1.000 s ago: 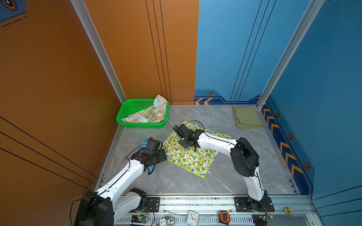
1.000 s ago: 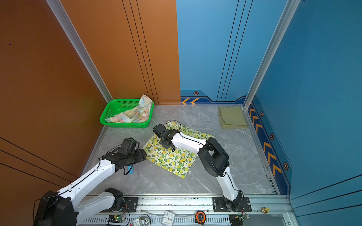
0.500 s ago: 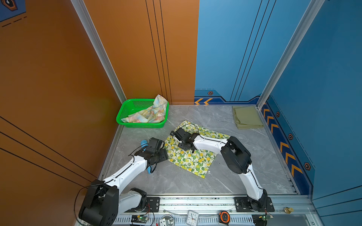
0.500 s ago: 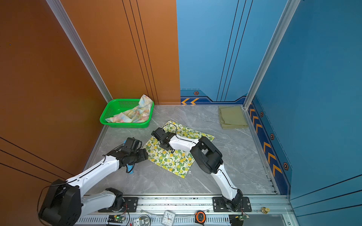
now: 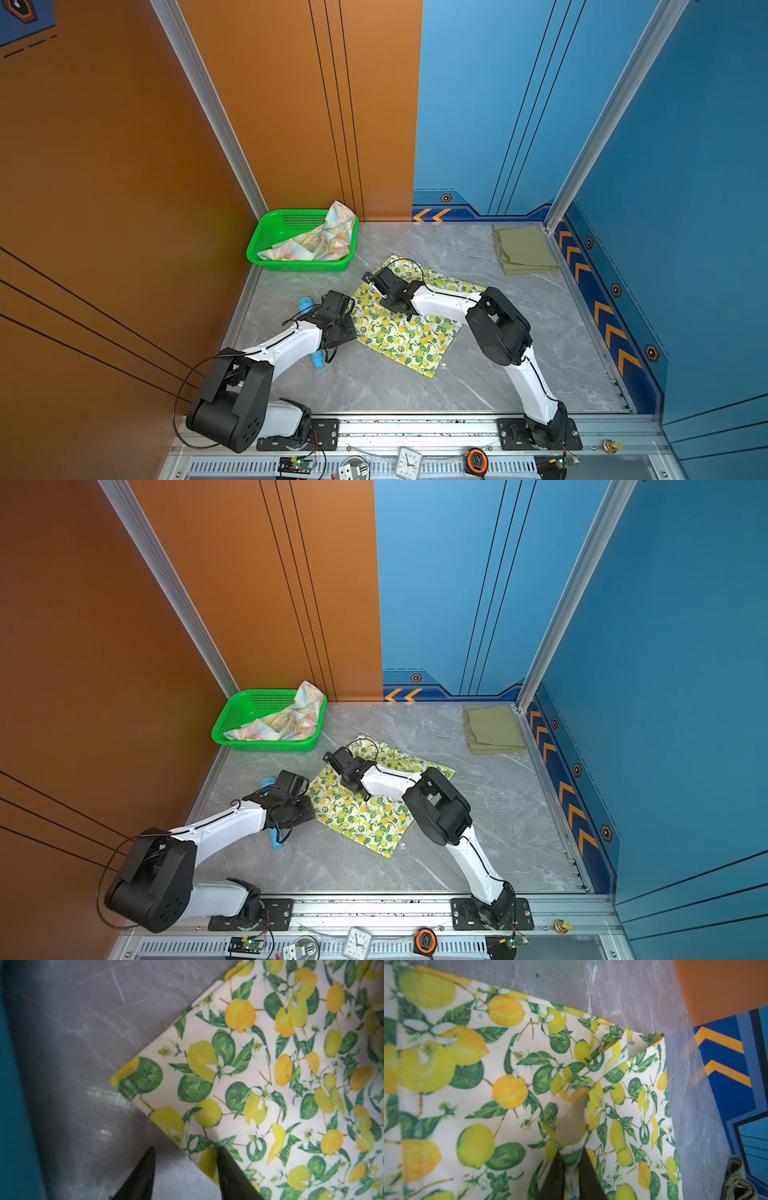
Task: Fold and stack skirts
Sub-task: Smooth out the skirt at the center of the table.
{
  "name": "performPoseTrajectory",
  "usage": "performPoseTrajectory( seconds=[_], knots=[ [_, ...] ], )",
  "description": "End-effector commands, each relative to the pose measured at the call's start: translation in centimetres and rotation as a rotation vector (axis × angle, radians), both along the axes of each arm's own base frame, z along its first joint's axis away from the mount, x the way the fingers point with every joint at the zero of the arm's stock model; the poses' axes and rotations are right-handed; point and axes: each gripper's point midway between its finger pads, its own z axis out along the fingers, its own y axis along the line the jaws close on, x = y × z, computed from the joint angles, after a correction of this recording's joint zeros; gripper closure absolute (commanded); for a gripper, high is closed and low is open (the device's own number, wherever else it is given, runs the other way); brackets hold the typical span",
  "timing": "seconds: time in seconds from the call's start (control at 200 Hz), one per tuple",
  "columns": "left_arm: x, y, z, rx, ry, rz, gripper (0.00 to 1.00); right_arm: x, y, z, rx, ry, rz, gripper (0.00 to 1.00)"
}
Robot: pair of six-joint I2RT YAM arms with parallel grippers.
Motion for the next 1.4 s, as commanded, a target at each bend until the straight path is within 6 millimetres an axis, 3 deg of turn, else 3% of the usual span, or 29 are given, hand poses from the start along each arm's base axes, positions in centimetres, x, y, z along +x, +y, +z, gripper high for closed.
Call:
performPoseTrajectory(
  seconds=[0.0, 0.135, 0.411, 0.426, 0.506, 0.546, 0.606, 0.651, 0.706, 0.796, 0.896, 1.086, 1.116, 1.131, 1.192, 1.217, 1.392],
  knots=[
    [1.3, 0.1, -0.1, 0.008, -0.02, 0.021, 0.69, 0.9, 0.0, 1.9, 0.064, -0.028, -0.025, 0.98],
    [1.6, -0.1, -0.6, 0.01, -0.011, 0.015, 1.0, 1.9, -0.9, 3.2, 0.11, -0.033, -0.057, 1.0],
    [1.5, -0.3, -1.1, 0.014, 0.008, -0.006, 1.0, 6.2, -3.6, 7.3, 0.2, -0.072, -0.109, 1.0],
    [1.5, -0.3, -1.0, 0.015, 0.008, -0.007, 1.0, 7.5, -4.8, 7.7, 0.207, -0.081, -0.136, 1.0],
    [1.4, -0.2, -0.9, 0.02, 0.012, -0.009, 1.0, 10.3, -6.8, 9.3, 0.227, -0.124, -0.189, 1.0],
    [1.3, -0.1, -0.8, 0.023, 0.012, -0.01, 1.0, 12.4, -8.0, 11.6, 0.254, -0.181, -0.235, 0.84],
    [1.2, -0.1, -0.7, 0.025, 0.009, -0.01, 1.0, 15.1, -10.5, 14.0, 0.272, -0.267, -0.34, 0.37],
    [1.2, 0.0, -0.5, 0.026, 0.008, -0.011, 1.0, 16.8, -12.6, 16.2, 0.28, -0.348, -0.432, 0.16],
    [1.1, 0.0, -0.4, 0.027, 0.008, -0.01, 1.0, 18.1, -14.5, 18.2, 0.291, -0.408, -0.5, 0.04],
    [1.1, 0.0, -0.2, 0.026, 0.004, -0.009, 1.0, 18.1, -15.7, 20.0, 0.314, -0.416, -0.507, 0.01],
    [1.2, -0.1, -0.3, 0.023, 0.007, -0.011, 1.0, 16.9, -16.9, 19.5, 0.329, -0.355, -0.519, 0.02],
    [1.2, -0.6, -0.5, 0.027, 0.016, -0.027, 1.0, 13.0, -18.9, 14.4, 0.38, -0.094, -0.549, 0.03],
    [1.1, -0.6, -0.6, 0.029, 0.02, -0.027, 1.0, 12.5, -19.7, 13.1, 0.387, -0.044, -0.587, 0.03],
    [1.1, -0.6, -0.7, 0.03, 0.022, -0.028, 1.0, 12.0, -20.1, 14.2, 0.414, -0.042, -0.601, 0.04],
    [1.0, -0.5, -0.9, 0.033, 0.024, -0.028, 1.0, 11.0, -21.8, 13.3, 0.496, 0.041, -0.685, 0.07],
    [1.0, -0.5, -0.9, 0.034, 0.025, -0.029, 1.0, 10.0, -22.8, 11.6, 0.515, 0.097, -0.73, 0.08],
    [1.6, -0.6, -0.7, 0.038, 0.016, -0.029, 1.0, 6.2, -28.5, 7.9, 0.674, 0.207, -0.998, 0.11]
  ],
)
